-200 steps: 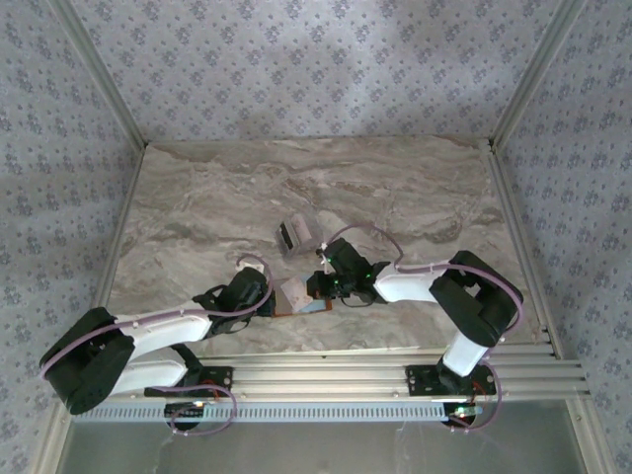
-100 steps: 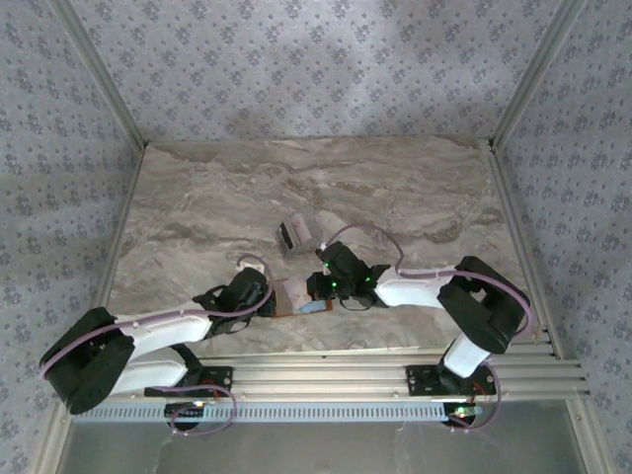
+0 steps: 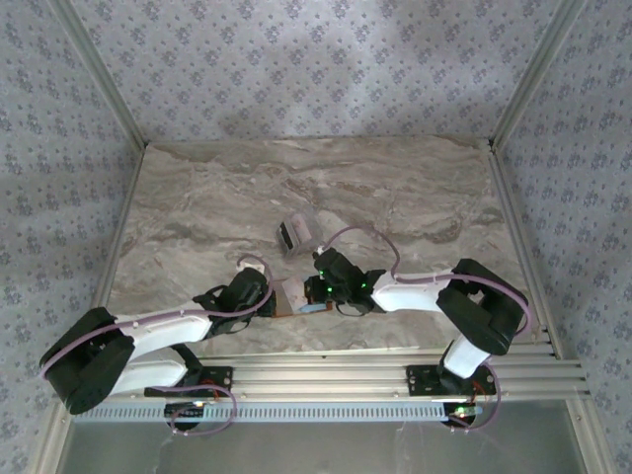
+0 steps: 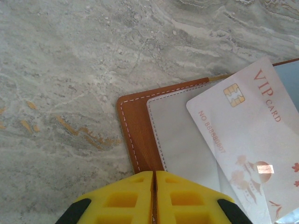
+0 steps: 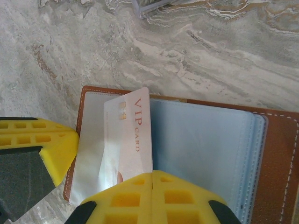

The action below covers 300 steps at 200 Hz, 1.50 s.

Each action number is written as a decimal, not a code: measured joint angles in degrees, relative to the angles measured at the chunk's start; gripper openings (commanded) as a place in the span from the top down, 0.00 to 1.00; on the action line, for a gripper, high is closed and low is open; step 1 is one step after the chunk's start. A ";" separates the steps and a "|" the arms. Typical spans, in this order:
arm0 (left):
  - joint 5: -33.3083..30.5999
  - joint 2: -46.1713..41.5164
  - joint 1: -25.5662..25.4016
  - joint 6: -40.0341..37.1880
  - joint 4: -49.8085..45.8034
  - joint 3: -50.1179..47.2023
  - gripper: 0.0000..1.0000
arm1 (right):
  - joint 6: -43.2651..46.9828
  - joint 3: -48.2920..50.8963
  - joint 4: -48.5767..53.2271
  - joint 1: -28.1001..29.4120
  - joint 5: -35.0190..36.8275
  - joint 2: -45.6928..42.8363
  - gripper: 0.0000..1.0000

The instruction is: Put the credit cards into the card holder

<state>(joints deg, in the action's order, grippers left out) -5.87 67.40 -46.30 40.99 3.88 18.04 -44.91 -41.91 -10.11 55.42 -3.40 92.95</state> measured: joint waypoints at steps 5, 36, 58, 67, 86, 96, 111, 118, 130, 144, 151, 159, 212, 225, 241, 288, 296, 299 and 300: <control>0.00 0.02 0.00 0.00 0.00 0.00 0.90 | -0.20 0.00 -0.02 0.20 0.26 0.00 1.00; 0.02 0.02 -0.35 0.00 0.00 0.00 0.90 | -1.11 0.00 -0.68 1.66 1.81 -0.02 1.00; 0.02 0.00 -0.39 0.00 0.02 0.00 0.90 | -1.86 0.00 -1.31 2.64 2.51 0.00 1.00; 0.00 0.00 -0.46 0.02 0.02 0.00 0.90 | -2.12 0.00 -1.68 2.99 2.64 0.04 1.00; 0.00 0.00 -0.61 0.02 0.02 0.00 0.90 | -2.80 0.00 -2.54 3.61 2.86 0.24 1.00; -0.02 0.02 -0.66 0.02 0.02 0.00 0.90 | -3.32 0.02 -2.95 3.91 3.23 0.44 1.00; -0.20 0.00 -0.74 0.07 0.02 0.00 0.90 | -4.04 0.07 -3.48 4.52 4.11 0.81 1.00; -0.20 0.00 -0.76 0.17 0.02 0.00 0.90 | -4.31 0.11 -3.72 4.81 4.52 0.92 1.00; -0.22 0.00 -0.83 0.20 0.02 0.00 0.90 | -4.96 0.26 -3.91 5.33 5.31 0.98 1.00; -0.39 -0.02 -1.09 0.22 0.02 -0.02 0.90 | -5.84 0.72 -4.28 5.68 6.23 0.98 1.00; -0.39 -0.04 -1.09 0.24 0.02 -0.02 0.90 | -6.45 1.09 -4.48 5.77 6.69 0.98 1.00; -0.37 -0.20 -1.16 0.42 0.02 -0.11 0.90 | -6.99 1.55 -4.87 5.86 7.10 0.98 1.00; -0.42 -0.66 -1.73 0.63 0.17 -0.57 0.90 | -8.94 2.36 -7.06 7.63 8.55 2.01 1.00; -0.46 -0.66 -1.84 0.63 0.20 -0.57 0.90 | -8.92 2.36 -8.07 7.76 8.48 2.60 1.00; -0.79 -0.66 -1.99 0.68 0.20 -0.59 0.90 | -8.92 2.36 -9.11 7.74 8.15 3.52 1.00; -2.23 -0.66 -2.14 1.05 0.09 -0.59 0.89 | -8.35 1.97 -10.60 7.80 7.74 4.79 0.91; -2.36 -0.66 -2.16 1.07 0.09 -0.59 0.89 | -8.02 1.79 -10.12 7.80 7.76 4.74 0.86; -2.36 -0.66 -2.16 1.05 0.09 -0.59 0.89 | -7.87 1.70 -9.88 7.80 7.76 4.72 0.84; -2.36 -0.66 -2.16 1.05 0.09 -0.59 0.89 | -7.82 1.68 -9.79 7.80 7.76 4.72 0.84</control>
<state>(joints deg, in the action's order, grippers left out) -8.23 66.74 -48.47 42.04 3.97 17.45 -52.73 -40.23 -19.90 63.22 4.36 97.67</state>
